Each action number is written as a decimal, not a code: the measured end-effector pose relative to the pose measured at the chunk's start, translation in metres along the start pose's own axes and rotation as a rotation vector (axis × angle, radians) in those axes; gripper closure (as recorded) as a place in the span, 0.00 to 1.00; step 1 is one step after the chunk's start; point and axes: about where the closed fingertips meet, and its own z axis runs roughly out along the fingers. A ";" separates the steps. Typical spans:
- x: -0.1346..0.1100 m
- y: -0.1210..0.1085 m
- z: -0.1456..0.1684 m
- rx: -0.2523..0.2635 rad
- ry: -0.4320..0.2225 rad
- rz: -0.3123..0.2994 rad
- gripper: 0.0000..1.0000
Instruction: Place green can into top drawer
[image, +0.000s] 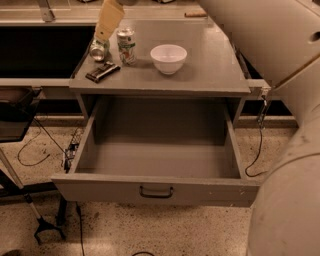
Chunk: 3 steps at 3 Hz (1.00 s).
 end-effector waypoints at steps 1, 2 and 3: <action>0.000 0.000 0.000 0.000 0.000 0.000 0.00; -0.001 0.002 0.004 0.029 0.032 0.024 0.00; -0.024 0.002 0.031 0.077 0.065 0.007 0.00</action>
Offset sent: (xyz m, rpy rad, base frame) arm 0.0027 0.0093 -0.0085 -0.0252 -0.0087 -0.1803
